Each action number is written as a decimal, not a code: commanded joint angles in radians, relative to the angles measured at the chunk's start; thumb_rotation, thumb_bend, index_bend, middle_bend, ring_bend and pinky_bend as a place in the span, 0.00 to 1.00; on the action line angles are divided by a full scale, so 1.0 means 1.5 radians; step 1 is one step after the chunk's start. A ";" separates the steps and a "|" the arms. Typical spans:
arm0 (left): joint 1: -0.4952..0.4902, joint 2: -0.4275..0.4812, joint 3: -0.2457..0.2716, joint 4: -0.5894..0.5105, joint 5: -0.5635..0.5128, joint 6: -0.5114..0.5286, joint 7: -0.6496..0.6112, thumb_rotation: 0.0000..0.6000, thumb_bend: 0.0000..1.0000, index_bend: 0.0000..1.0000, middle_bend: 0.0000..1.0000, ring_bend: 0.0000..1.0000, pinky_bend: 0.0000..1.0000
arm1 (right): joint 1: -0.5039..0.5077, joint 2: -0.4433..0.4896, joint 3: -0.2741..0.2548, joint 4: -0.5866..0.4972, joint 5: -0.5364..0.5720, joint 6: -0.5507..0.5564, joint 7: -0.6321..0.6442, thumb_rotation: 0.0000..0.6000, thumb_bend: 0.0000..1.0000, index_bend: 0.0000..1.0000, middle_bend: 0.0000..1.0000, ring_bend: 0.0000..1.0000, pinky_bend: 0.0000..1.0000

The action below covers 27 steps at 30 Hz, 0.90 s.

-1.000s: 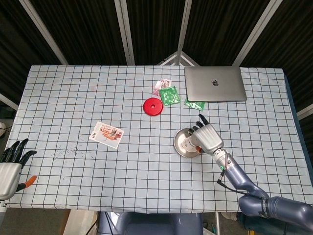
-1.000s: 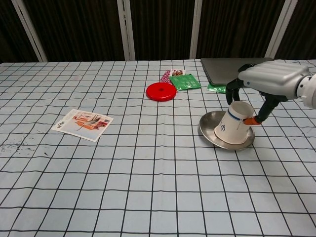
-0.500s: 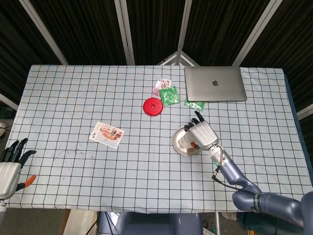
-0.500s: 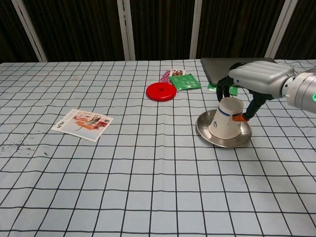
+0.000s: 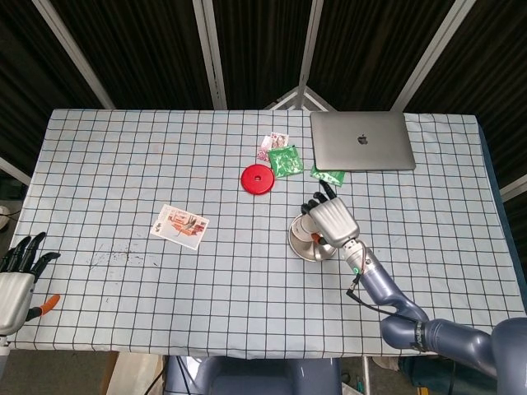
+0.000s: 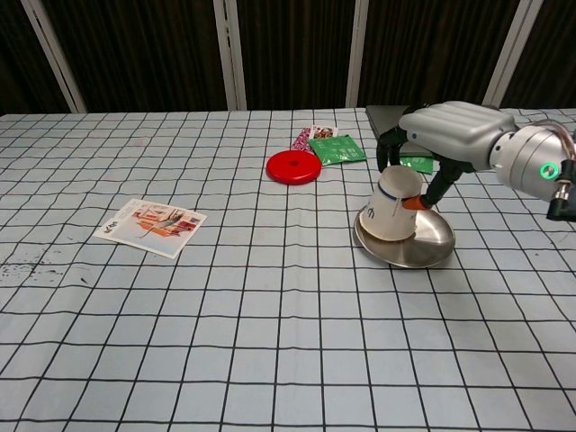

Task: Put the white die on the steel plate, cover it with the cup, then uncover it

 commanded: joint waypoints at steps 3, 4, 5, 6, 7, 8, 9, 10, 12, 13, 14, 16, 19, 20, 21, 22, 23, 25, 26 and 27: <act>0.000 0.000 0.001 0.000 0.000 -0.001 0.001 1.00 0.28 0.25 0.00 0.00 0.13 | -0.001 -0.016 0.008 0.017 0.001 0.011 -0.002 1.00 0.38 0.52 0.47 0.25 0.02; 0.000 0.000 0.001 -0.001 0.000 -0.002 0.002 1.00 0.28 0.25 0.00 0.00 0.13 | 0.000 -0.020 0.010 0.021 0.003 0.013 -0.002 1.00 0.38 0.52 0.47 0.25 0.02; 0.000 0.000 0.001 -0.001 0.000 -0.002 0.002 1.00 0.28 0.25 0.00 0.00 0.13 | 0.000 -0.022 0.012 0.025 0.004 0.012 -0.002 1.00 0.38 0.52 0.47 0.25 0.02; -0.001 0.000 0.002 -0.001 0.000 -0.003 0.003 1.00 0.28 0.25 0.00 0.00 0.13 | 0.001 -0.025 0.014 0.029 0.007 0.011 -0.002 1.00 0.38 0.52 0.47 0.25 0.02; 0.000 0.000 0.002 -0.001 0.000 -0.002 0.002 1.00 0.28 0.26 0.00 0.00 0.13 | 0.001 -0.026 0.015 0.033 0.008 0.010 -0.003 1.00 0.38 0.52 0.47 0.25 0.02; 0.000 0.000 0.001 -0.001 0.000 -0.002 0.002 1.00 0.28 0.26 0.00 0.00 0.13 | 0.001 -0.027 0.015 0.036 0.009 0.009 -0.003 1.00 0.38 0.52 0.47 0.25 0.02; 0.000 0.000 0.001 -0.001 0.000 -0.001 0.002 1.00 0.28 0.26 0.00 0.00 0.13 | 0.001 -0.027 0.016 0.041 0.011 0.008 -0.004 1.00 0.38 0.52 0.47 0.25 0.02; 0.000 0.000 0.001 -0.001 -0.001 -0.001 0.002 1.00 0.28 0.26 0.00 0.00 0.13 | 0.001 -0.027 0.016 0.043 0.012 0.008 -0.005 1.00 0.38 0.52 0.47 0.25 0.02; 0.000 0.001 0.001 -0.001 -0.001 -0.001 0.001 1.00 0.28 0.26 0.00 0.00 0.13 | -0.001 -0.026 0.015 0.049 0.013 0.008 -0.006 1.00 0.38 0.52 0.47 0.25 0.02; 0.000 0.001 0.000 -0.001 -0.002 -0.001 0.001 1.00 0.28 0.26 0.00 0.00 0.13 | -0.002 -0.024 0.014 0.051 0.012 0.008 -0.006 1.00 0.38 0.53 0.47 0.25 0.02; 0.000 0.001 0.000 -0.001 -0.002 -0.001 0.002 1.00 0.28 0.26 0.00 0.00 0.13 | -0.004 -0.021 0.013 0.052 0.011 0.008 -0.006 1.00 0.38 0.53 0.47 0.25 0.02; -0.001 0.000 0.001 -0.001 -0.002 -0.002 0.002 1.00 0.28 0.26 0.00 0.00 0.13 | -0.006 -0.017 0.011 0.053 0.010 0.008 -0.006 1.00 0.38 0.53 0.47 0.25 0.02; -0.001 0.000 0.001 -0.001 -0.001 -0.003 0.004 1.00 0.28 0.26 0.00 0.00 0.13 | -0.013 -0.005 0.004 0.044 0.009 0.006 -0.004 1.00 0.38 0.53 0.47 0.25 0.02; -0.001 0.000 0.002 -0.001 0.000 -0.003 0.004 1.00 0.28 0.26 0.00 0.00 0.13 | -0.015 -0.001 0.002 0.037 0.007 0.007 -0.003 1.00 0.38 0.53 0.47 0.25 0.02; -0.001 0.000 0.002 -0.002 0.000 -0.002 0.005 1.00 0.28 0.26 0.00 0.00 0.13 | -0.018 0.005 -0.003 0.027 0.000 0.010 -0.004 1.00 0.38 0.54 0.47 0.25 0.02; -0.001 -0.001 0.002 -0.002 -0.001 -0.002 0.006 1.00 0.27 0.26 0.00 0.00 0.13 | -0.021 0.011 -0.006 0.019 -0.006 0.014 -0.005 1.00 0.38 0.54 0.47 0.25 0.02; -0.001 -0.001 0.002 -0.002 -0.001 -0.002 0.007 1.00 0.28 0.26 0.00 0.00 0.13 | -0.023 0.014 -0.009 0.013 -0.010 0.016 -0.006 1.00 0.38 0.54 0.47 0.25 0.02; -0.001 -0.002 0.003 -0.003 0.000 -0.004 0.009 1.00 0.28 0.26 0.00 0.00 0.13 | -0.027 0.023 -0.017 -0.006 -0.020 0.021 -0.007 1.00 0.38 0.54 0.47 0.25 0.02; -0.001 -0.002 0.003 -0.003 0.000 -0.005 0.010 1.00 0.28 0.26 0.00 0.00 0.13 | -0.029 0.025 -0.019 -0.013 -0.024 0.022 -0.008 1.00 0.38 0.54 0.47 0.25 0.02; -0.001 -0.002 0.003 -0.003 0.001 -0.004 0.011 1.00 0.28 0.26 0.00 0.00 0.13 | -0.030 0.028 -0.021 -0.019 -0.026 0.023 -0.009 1.00 0.38 0.54 0.47 0.25 0.02</act>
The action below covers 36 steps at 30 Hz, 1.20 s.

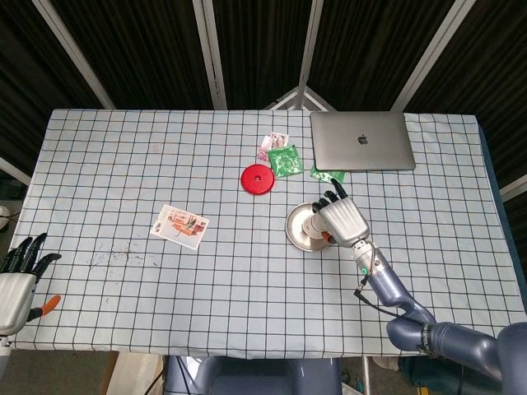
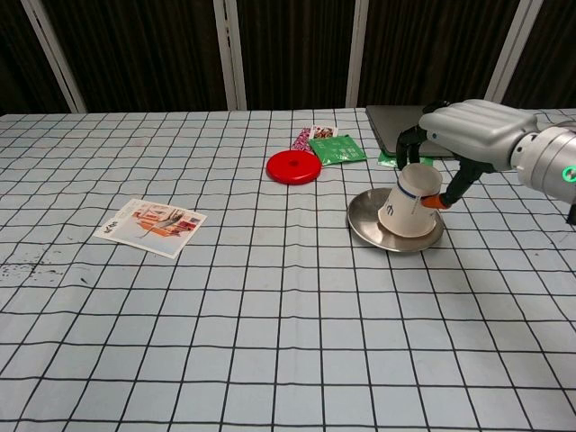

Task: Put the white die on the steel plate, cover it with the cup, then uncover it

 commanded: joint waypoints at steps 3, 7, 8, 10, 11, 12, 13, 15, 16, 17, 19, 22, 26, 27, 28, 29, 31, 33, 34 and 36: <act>0.000 -0.001 0.001 -0.001 0.001 0.000 0.002 1.00 0.28 0.26 0.00 0.00 0.13 | -0.009 0.018 -0.016 -0.041 -0.021 0.007 -0.007 1.00 0.38 0.54 0.47 0.25 0.02; 0.000 0.000 0.002 -0.002 0.001 0.000 0.002 1.00 0.28 0.26 0.00 0.00 0.13 | -0.010 0.022 -0.020 -0.063 -0.026 0.006 -0.015 1.00 0.38 0.54 0.47 0.25 0.02; 0.000 0.000 0.002 -0.002 0.001 0.000 0.001 1.00 0.28 0.26 0.00 0.00 0.13 | -0.010 0.022 -0.020 -0.067 -0.026 0.005 -0.015 1.00 0.38 0.54 0.47 0.25 0.02; 0.000 0.000 0.002 -0.002 0.001 0.000 0.001 1.00 0.28 0.26 0.00 0.00 0.13 | -0.009 0.021 -0.019 -0.072 -0.026 0.003 -0.016 1.00 0.38 0.54 0.47 0.25 0.02; 0.000 0.001 0.001 -0.002 0.001 0.001 0.000 1.00 0.28 0.26 0.00 0.00 0.13 | -0.008 0.021 -0.019 -0.075 -0.027 0.002 -0.018 1.00 0.38 0.54 0.47 0.25 0.02; 0.000 0.001 0.001 -0.002 0.001 0.001 -0.001 1.00 0.28 0.26 0.00 0.00 0.13 | -0.006 0.020 -0.018 -0.078 -0.027 0.000 -0.021 1.00 0.38 0.54 0.47 0.25 0.02; 0.000 0.001 0.001 -0.002 0.001 0.001 -0.002 1.00 0.28 0.26 0.00 0.00 0.13 | -0.005 0.020 -0.016 -0.080 -0.025 -0.002 -0.021 1.00 0.38 0.54 0.47 0.25 0.02; 0.000 0.002 0.001 -0.002 0.001 0.000 -0.004 1.00 0.28 0.26 0.00 0.00 0.13 | -0.002 0.018 -0.013 -0.083 -0.022 -0.006 -0.023 1.00 0.38 0.54 0.47 0.25 0.02; 0.000 0.002 0.001 -0.002 0.001 0.000 -0.004 1.00 0.28 0.26 0.00 0.00 0.13 | -0.001 0.017 -0.011 -0.083 -0.021 -0.007 -0.024 1.00 0.38 0.54 0.47 0.25 0.02; 0.000 0.002 0.001 -0.002 0.001 0.000 -0.004 1.00 0.28 0.26 0.00 0.00 0.13 | -0.001 0.016 -0.011 -0.083 -0.021 -0.007 -0.025 1.00 0.38 0.54 0.47 0.25 0.02; 0.000 0.003 0.002 -0.002 0.002 0.000 -0.006 1.00 0.28 0.26 0.00 0.00 0.13 | 0.003 0.011 -0.007 -0.080 -0.019 -0.010 -0.026 1.00 0.38 0.54 0.47 0.25 0.02; 0.000 0.003 0.002 -0.001 0.003 0.001 -0.007 1.00 0.28 0.26 0.00 0.00 0.13 | 0.010 0.003 -0.001 -0.070 -0.015 -0.016 -0.025 1.00 0.38 0.54 0.47 0.25 0.02; 0.000 0.003 0.002 -0.001 0.003 0.000 -0.006 1.00 0.28 0.26 0.00 0.00 0.13 | 0.019 -0.011 0.011 -0.049 -0.016 -0.017 -0.012 1.00 0.38 0.54 0.47 0.25 0.02; 0.000 0.003 0.002 -0.001 0.003 0.000 -0.005 1.00 0.28 0.26 0.00 0.00 0.13 | 0.020 -0.014 0.013 -0.044 -0.016 -0.017 -0.010 1.00 0.38 0.54 0.47 0.25 0.02; 0.000 0.003 0.002 -0.001 0.002 0.000 -0.004 1.00 0.28 0.26 0.00 0.00 0.13 | 0.021 -0.018 0.016 -0.034 -0.014 -0.017 -0.006 1.00 0.38 0.54 0.47 0.25 0.02; 0.000 0.003 0.002 -0.001 0.002 0.000 -0.004 1.00 0.28 0.26 0.00 0.00 0.13 | 0.023 -0.022 0.018 -0.025 -0.013 -0.019 -0.003 1.00 0.38 0.54 0.47 0.25 0.02; 0.000 0.002 0.001 -0.001 0.001 0.001 -0.004 1.00 0.28 0.26 0.00 0.00 0.13 | 0.024 -0.026 0.020 -0.010 -0.008 -0.022 0.003 1.00 0.38 0.54 0.47 0.25 0.02; 0.000 0.002 0.001 -0.001 0.000 0.001 -0.004 1.00 0.28 0.26 0.00 0.00 0.13 | 0.024 -0.029 0.022 0.005 -0.004 -0.023 0.008 1.00 0.38 0.54 0.47 0.25 0.02; 0.000 0.002 0.001 -0.001 0.000 0.001 -0.004 1.00 0.28 0.26 0.00 0.00 0.13 | 0.023 -0.030 0.023 0.011 -0.002 -0.024 0.011 1.00 0.38 0.54 0.47 0.25 0.02; 0.000 0.002 0.001 0.000 0.000 0.001 -0.003 1.00 0.28 0.26 0.00 0.00 0.13 | 0.022 -0.032 0.026 0.025 0.001 -0.023 0.019 1.00 0.38 0.54 0.47 0.25 0.02</act>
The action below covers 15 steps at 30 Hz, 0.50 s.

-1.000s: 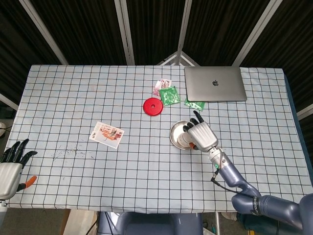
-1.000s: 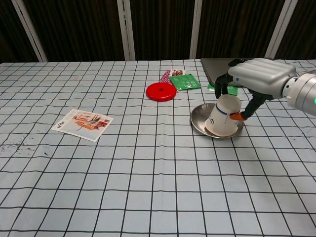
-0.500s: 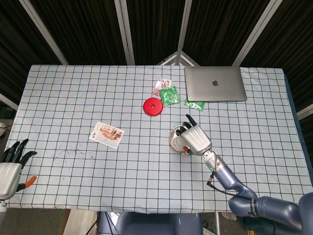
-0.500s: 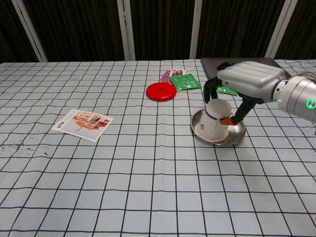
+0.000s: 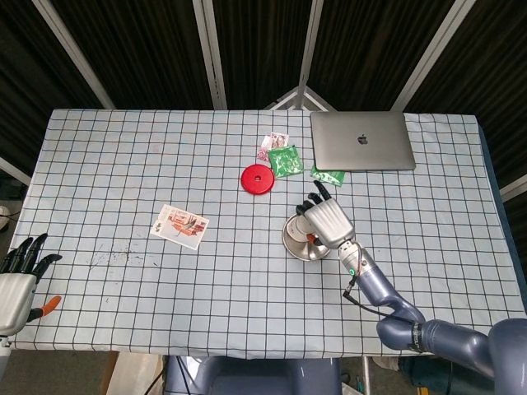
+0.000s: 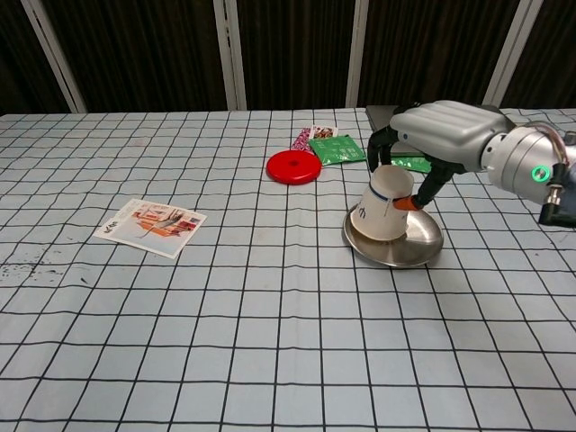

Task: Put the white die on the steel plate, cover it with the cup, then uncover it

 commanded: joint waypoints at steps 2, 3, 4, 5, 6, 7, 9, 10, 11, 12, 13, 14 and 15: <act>-0.001 -0.001 0.000 0.000 0.000 -0.002 0.002 1.00 0.28 0.26 0.00 0.00 0.13 | -0.003 -0.006 0.005 0.030 0.007 0.000 0.021 1.00 0.38 0.54 0.47 0.25 0.02; -0.001 -0.001 0.000 0.000 0.000 -0.003 0.003 1.00 0.28 0.26 0.00 0.00 0.13 | -0.004 -0.007 0.005 0.036 0.006 0.001 0.025 1.00 0.38 0.55 0.47 0.25 0.02; -0.001 -0.002 0.000 -0.001 -0.001 -0.003 0.004 1.00 0.28 0.26 0.00 0.00 0.13 | -0.005 -0.008 0.006 0.044 0.006 0.002 0.030 1.00 0.38 0.55 0.47 0.25 0.02; -0.001 -0.002 0.000 -0.001 -0.001 -0.003 0.005 1.00 0.28 0.26 0.00 0.00 0.13 | -0.006 -0.008 0.005 0.050 0.007 0.002 0.033 1.00 0.38 0.55 0.47 0.25 0.02; -0.001 -0.002 0.000 -0.002 -0.001 -0.003 0.006 1.00 0.28 0.26 0.00 0.00 0.13 | -0.007 -0.008 0.004 0.057 0.005 0.002 0.037 1.00 0.38 0.55 0.47 0.25 0.02; -0.001 -0.002 0.000 -0.002 -0.001 -0.003 0.007 1.00 0.28 0.27 0.00 0.00 0.13 | -0.008 -0.008 0.004 0.065 0.004 0.004 0.041 1.00 0.38 0.55 0.47 0.25 0.02; -0.001 -0.003 0.000 -0.003 -0.002 -0.003 0.008 1.00 0.28 0.27 0.00 0.00 0.13 | -0.011 -0.007 0.002 0.074 0.002 0.006 0.046 1.00 0.38 0.55 0.47 0.25 0.02; -0.001 -0.003 0.000 -0.003 -0.002 -0.003 0.008 1.00 0.28 0.27 0.00 0.00 0.13 | -0.012 -0.005 0.002 0.075 0.001 0.006 0.048 1.00 0.38 0.55 0.47 0.25 0.02; -0.001 -0.003 0.000 -0.003 -0.003 -0.004 0.009 1.00 0.28 0.27 0.00 0.00 0.13 | -0.013 -0.003 0.000 0.076 0.000 0.006 0.050 1.00 0.38 0.56 0.47 0.25 0.02; -0.002 -0.004 0.001 -0.003 -0.003 -0.005 0.010 1.00 0.28 0.27 0.00 0.00 0.13 | -0.015 0.000 -0.002 0.076 -0.001 0.005 0.052 1.00 0.38 0.56 0.47 0.25 0.02; -0.002 -0.004 0.001 -0.003 -0.003 -0.005 0.011 1.00 0.28 0.27 0.00 0.00 0.13 | -0.016 0.003 -0.003 0.074 -0.003 0.004 0.053 1.00 0.38 0.56 0.47 0.25 0.02; -0.002 -0.004 0.001 -0.004 -0.003 -0.006 0.011 1.00 0.28 0.27 0.00 0.00 0.13 | -0.017 0.008 -0.007 0.070 -0.005 0.002 0.053 1.00 0.38 0.56 0.47 0.25 0.02; -0.002 -0.004 0.000 -0.004 -0.003 -0.006 0.011 1.00 0.28 0.27 0.00 0.00 0.13 | -0.019 0.014 -0.011 0.063 -0.008 0.001 0.054 1.00 0.38 0.56 0.47 0.25 0.02</act>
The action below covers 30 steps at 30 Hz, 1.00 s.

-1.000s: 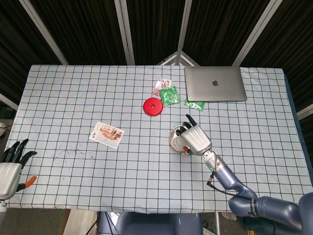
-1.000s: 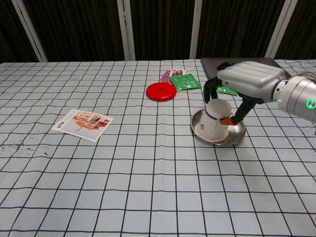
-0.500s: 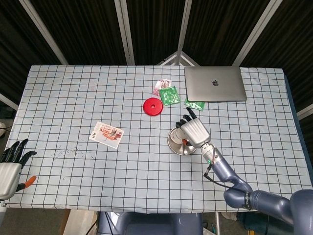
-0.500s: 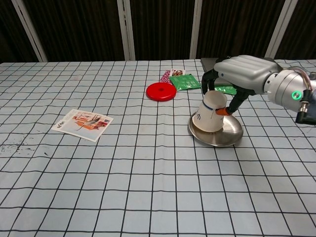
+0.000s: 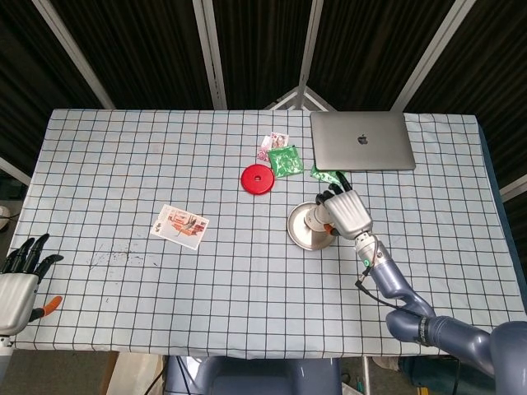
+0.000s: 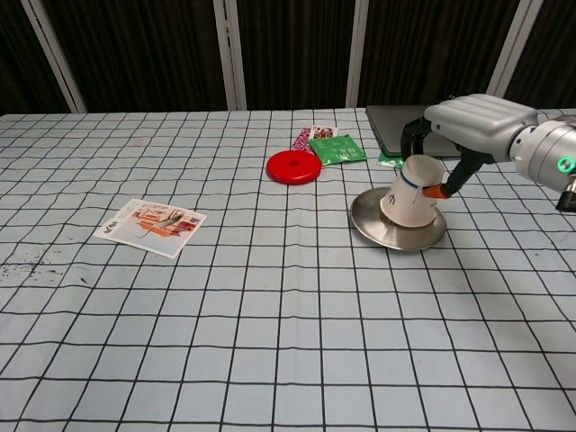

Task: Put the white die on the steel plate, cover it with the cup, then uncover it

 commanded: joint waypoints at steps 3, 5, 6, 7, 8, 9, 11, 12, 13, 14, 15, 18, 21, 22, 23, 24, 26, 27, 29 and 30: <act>0.000 0.000 0.000 -0.001 0.000 0.000 -0.001 1.00 0.28 0.27 0.00 0.00 0.13 | -0.009 0.023 -0.016 -0.033 -0.017 -0.003 0.011 1.00 0.38 0.57 0.47 0.25 0.02; 0.000 0.000 0.000 -0.001 0.001 0.002 -0.002 1.00 0.28 0.27 0.00 0.00 0.13 | -0.012 0.030 -0.023 -0.048 -0.025 -0.001 0.014 1.00 0.38 0.57 0.47 0.25 0.02; 0.001 0.001 0.001 -0.001 0.002 0.002 -0.002 1.00 0.28 0.27 0.00 0.00 0.13 | -0.013 0.033 -0.028 -0.055 -0.032 0.001 0.011 1.00 0.38 0.58 0.47 0.25 0.02; 0.001 0.001 0.001 -0.001 0.002 0.002 -0.003 1.00 0.28 0.27 0.00 0.00 0.13 | -0.014 0.035 -0.031 -0.061 -0.037 0.002 0.009 1.00 0.38 0.58 0.47 0.25 0.02; 0.001 0.001 0.001 -0.001 0.003 0.003 -0.003 1.00 0.28 0.27 0.00 0.00 0.13 | -0.014 0.036 -0.034 -0.065 -0.040 0.002 0.007 1.00 0.38 0.58 0.47 0.25 0.02; 0.001 0.001 0.001 -0.002 0.003 0.002 -0.003 1.00 0.28 0.27 0.00 0.00 0.13 | -0.015 0.037 -0.036 -0.069 -0.043 0.002 0.005 1.00 0.38 0.58 0.47 0.25 0.02; 0.001 0.002 0.002 -0.002 0.004 0.002 -0.003 1.00 0.28 0.27 0.00 0.00 0.13 | -0.014 0.038 -0.039 -0.079 -0.047 0.001 0.002 1.00 0.38 0.58 0.47 0.25 0.02; 0.001 0.002 0.002 -0.002 0.004 0.002 -0.003 1.00 0.28 0.27 0.00 0.00 0.13 | -0.014 0.039 -0.040 -0.084 -0.048 0.001 0.001 1.00 0.38 0.58 0.47 0.25 0.02; 0.001 0.002 0.002 -0.002 0.005 0.002 -0.004 1.00 0.28 0.27 0.00 0.00 0.13 | -0.013 0.039 -0.040 -0.090 -0.051 0.001 0.000 1.00 0.38 0.58 0.47 0.25 0.02; 0.001 0.003 0.003 -0.002 0.006 0.002 -0.006 1.00 0.28 0.27 0.00 0.00 0.13 | -0.013 0.039 -0.040 -0.095 -0.052 0.001 -0.001 1.00 0.38 0.58 0.47 0.25 0.02; 0.001 0.003 0.003 -0.002 0.006 0.002 -0.007 1.00 0.28 0.27 0.00 0.00 0.13 | -0.011 0.039 -0.040 -0.101 -0.055 0.002 -0.003 1.00 0.38 0.58 0.47 0.25 0.02; 0.000 0.004 0.003 -0.001 0.006 0.002 -0.010 1.00 0.28 0.27 0.00 0.00 0.13 | -0.007 0.038 -0.036 -0.116 -0.061 0.005 -0.007 1.00 0.38 0.58 0.47 0.25 0.02; 0.000 0.005 0.002 0.000 0.006 0.001 -0.011 1.00 0.28 0.27 0.00 0.00 0.13 | -0.004 0.035 -0.031 -0.124 -0.060 0.004 -0.007 1.00 0.38 0.58 0.47 0.25 0.02; 0.000 0.005 0.003 -0.001 0.007 0.001 -0.012 1.00 0.28 0.27 0.00 0.00 0.13 | -0.002 0.033 -0.029 -0.126 -0.059 0.002 -0.009 1.00 0.38 0.58 0.47 0.25 0.02; 0.000 0.005 0.003 -0.001 0.007 0.000 -0.013 1.00 0.28 0.27 0.00 0.00 0.13 | 0.000 0.032 -0.028 -0.126 -0.059 0.001 -0.010 1.00 0.38 0.58 0.47 0.25 0.02; -0.001 0.006 0.004 -0.001 0.009 0.000 -0.015 1.00 0.28 0.27 0.00 0.00 0.13 | 0.003 0.028 -0.025 -0.126 -0.057 -0.001 -0.011 1.00 0.38 0.58 0.47 0.25 0.02; -0.001 0.007 0.004 0.000 0.009 0.000 -0.016 1.00 0.28 0.27 0.00 0.00 0.13 | 0.006 0.024 -0.021 -0.123 -0.053 -0.004 -0.013 1.00 0.38 0.58 0.47 0.25 0.02; -0.001 0.007 0.005 0.000 0.010 -0.001 -0.016 1.00 0.28 0.27 0.00 0.00 0.13 | 0.008 0.022 -0.018 -0.121 -0.050 -0.005 -0.013 1.00 0.38 0.58 0.47 0.25 0.02; -0.001 0.007 0.005 0.000 0.010 -0.001 -0.016 1.00 0.28 0.27 0.00 0.00 0.13 | 0.009 0.019 -0.014 -0.119 -0.044 -0.009 -0.009 1.00 0.38 0.58 0.47 0.25 0.02; -0.001 0.007 0.005 0.000 0.010 -0.001 -0.016 1.00 0.28 0.27 0.00 0.00 0.13 | 0.011 0.016 -0.011 -0.116 -0.039 -0.012 -0.007 1.00 0.38 0.58 0.47 0.25 0.02</act>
